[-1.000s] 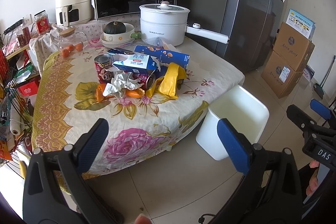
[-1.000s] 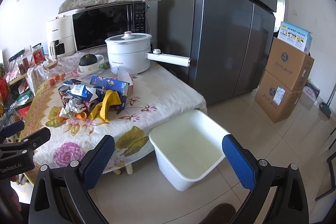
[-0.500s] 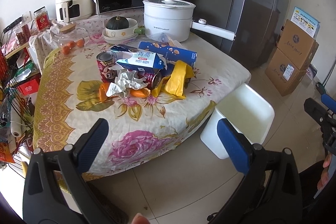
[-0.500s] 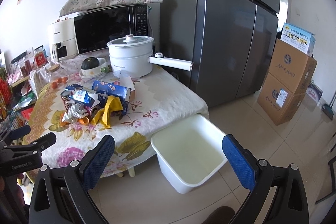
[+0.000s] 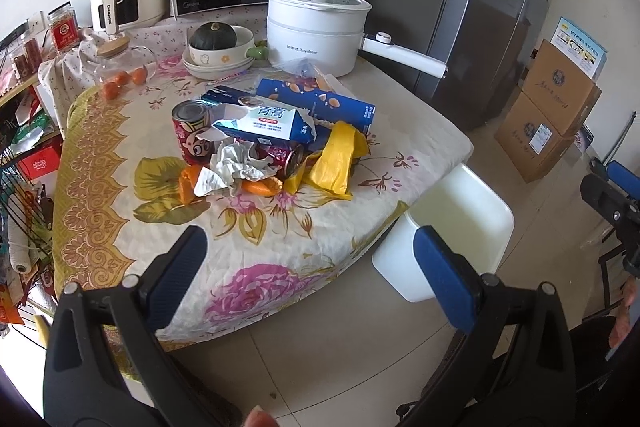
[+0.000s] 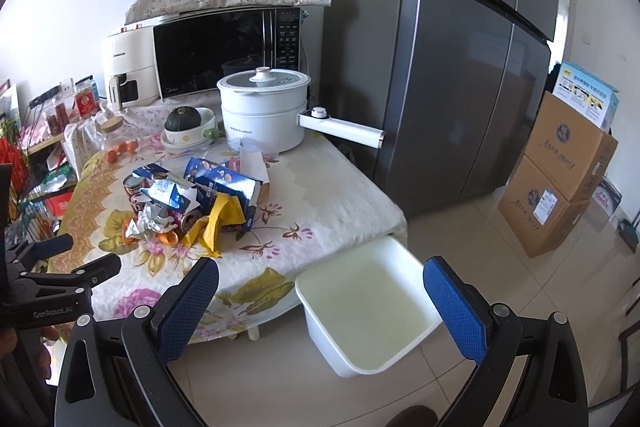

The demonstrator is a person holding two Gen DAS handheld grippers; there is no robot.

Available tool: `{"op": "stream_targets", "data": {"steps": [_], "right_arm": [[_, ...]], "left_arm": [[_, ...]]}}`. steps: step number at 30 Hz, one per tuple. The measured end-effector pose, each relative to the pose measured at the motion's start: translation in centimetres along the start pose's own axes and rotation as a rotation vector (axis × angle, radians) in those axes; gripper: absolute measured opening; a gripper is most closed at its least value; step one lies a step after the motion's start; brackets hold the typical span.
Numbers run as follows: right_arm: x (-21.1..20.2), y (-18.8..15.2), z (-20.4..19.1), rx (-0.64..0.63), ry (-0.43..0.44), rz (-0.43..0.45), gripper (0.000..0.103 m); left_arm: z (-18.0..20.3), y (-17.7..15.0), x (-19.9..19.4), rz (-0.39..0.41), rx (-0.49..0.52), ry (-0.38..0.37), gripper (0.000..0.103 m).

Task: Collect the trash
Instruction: 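Reach both tools toward the trash pile on the table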

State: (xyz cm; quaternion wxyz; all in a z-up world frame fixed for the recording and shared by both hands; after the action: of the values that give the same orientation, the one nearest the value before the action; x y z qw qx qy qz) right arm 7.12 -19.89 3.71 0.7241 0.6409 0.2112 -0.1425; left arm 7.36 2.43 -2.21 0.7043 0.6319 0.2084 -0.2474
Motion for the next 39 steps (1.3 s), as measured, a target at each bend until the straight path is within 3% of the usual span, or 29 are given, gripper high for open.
{"op": "stream_targets", "data": {"steps": [10, 13, 17, 22, 28, 35, 39], "right_arm": [[6.4, 2.2, -2.9, -0.063, 0.101, -0.122, 0.103], [8.5, 1.4, -3.4, -0.069, 0.103, -0.136, 0.103], [11.1, -0.5, -4.2, -0.092, 0.150, -0.228, 0.103], [13.4, -0.8, -3.7, -0.086, 0.141, -0.268, 0.103], [15.2, 0.0, -2.7, -0.032, 0.131, -0.282, 0.103], [16.2, -0.1, -2.3, -0.026, 0.129, -0.306, 0.103], [16.7, -0.3, -1.8, -0.026, 0.120, -0.310, 0.103]], "left_arm": [[-4.4, 2.0, 3.1, -0.039, -0.082, 0.017, 0.102], [-5.4, 2.3, 4.5, -0.048, -0.141, 0.002, 0.102], [-5.4, 2.8, 7.2, -0.066, -0.168, -0.017, 0.102], [-5.3, 3.9, 11.1, -0.113, -0.320, -0.025, 0.102], [-5.8, 6.1, 14.8, -0.114, -0.468, 0.058, 0.102], [-6.5, 6.5, 18.5, -0.166, -0.522, 0.261, 0.102], [-6.8, 5.4, 20.2, -0.230, -0.538, 0.284, 0.102]]}}
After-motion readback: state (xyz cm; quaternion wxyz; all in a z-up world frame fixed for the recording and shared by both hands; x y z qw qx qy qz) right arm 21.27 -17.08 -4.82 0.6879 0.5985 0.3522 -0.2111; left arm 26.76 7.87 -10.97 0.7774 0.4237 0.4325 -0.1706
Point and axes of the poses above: each gripper's, at about its wrist camera, not at the fingertips, and x roughly the way its jaws point, z to its right, y to its top, the point moved 3 cm from there along x, roughly the way its jaws point, and after that the axes turned 11 degrees about z, right-handed, at the moved point
